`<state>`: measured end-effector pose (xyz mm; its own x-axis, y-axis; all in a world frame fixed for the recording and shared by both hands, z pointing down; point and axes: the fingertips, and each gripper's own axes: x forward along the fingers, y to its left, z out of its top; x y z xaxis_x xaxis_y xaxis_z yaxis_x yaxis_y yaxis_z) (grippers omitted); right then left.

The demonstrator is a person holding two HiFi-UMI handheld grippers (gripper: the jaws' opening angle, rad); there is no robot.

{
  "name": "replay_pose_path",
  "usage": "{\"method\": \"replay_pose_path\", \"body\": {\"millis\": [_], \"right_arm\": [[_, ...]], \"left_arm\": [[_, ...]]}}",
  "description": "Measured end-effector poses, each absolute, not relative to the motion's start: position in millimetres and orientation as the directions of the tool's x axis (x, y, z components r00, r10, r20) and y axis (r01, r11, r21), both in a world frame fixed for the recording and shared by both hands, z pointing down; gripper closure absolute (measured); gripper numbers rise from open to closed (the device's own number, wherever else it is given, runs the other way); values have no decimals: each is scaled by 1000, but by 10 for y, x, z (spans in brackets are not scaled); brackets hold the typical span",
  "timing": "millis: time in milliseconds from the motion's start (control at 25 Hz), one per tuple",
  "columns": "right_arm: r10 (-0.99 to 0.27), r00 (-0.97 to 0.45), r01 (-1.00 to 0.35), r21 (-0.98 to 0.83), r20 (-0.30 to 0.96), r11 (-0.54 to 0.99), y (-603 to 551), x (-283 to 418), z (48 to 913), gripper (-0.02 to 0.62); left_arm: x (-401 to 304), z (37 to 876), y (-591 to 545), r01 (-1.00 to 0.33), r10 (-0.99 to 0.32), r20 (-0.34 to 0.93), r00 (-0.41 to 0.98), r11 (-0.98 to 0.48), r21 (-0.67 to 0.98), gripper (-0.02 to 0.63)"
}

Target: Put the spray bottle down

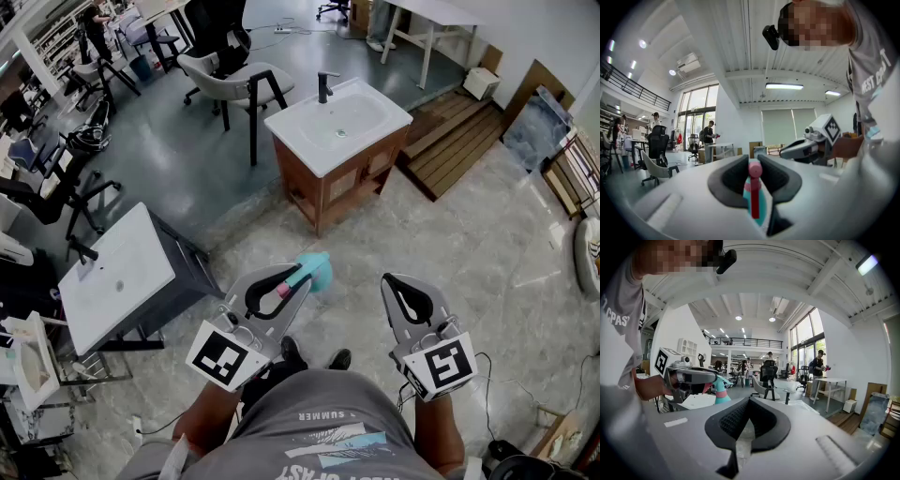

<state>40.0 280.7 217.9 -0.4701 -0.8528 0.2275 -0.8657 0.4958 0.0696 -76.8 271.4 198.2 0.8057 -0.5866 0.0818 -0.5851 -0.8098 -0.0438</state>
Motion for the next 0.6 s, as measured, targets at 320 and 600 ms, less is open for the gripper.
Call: {"method": "replay_pose_path", "body": {"millis": [320,600], "right_arm": [[-847,-488,-857,68,211,511,2851,475,2240,595],[-842,-504,-852,46,193,521,2911,529,2233,594]], "left_arm": [[-705,2002,2748,-587,-588,85,804,-809,-46,549],[-642,2004,2811,-594,-596,85,798,-803,-49,549]]}}
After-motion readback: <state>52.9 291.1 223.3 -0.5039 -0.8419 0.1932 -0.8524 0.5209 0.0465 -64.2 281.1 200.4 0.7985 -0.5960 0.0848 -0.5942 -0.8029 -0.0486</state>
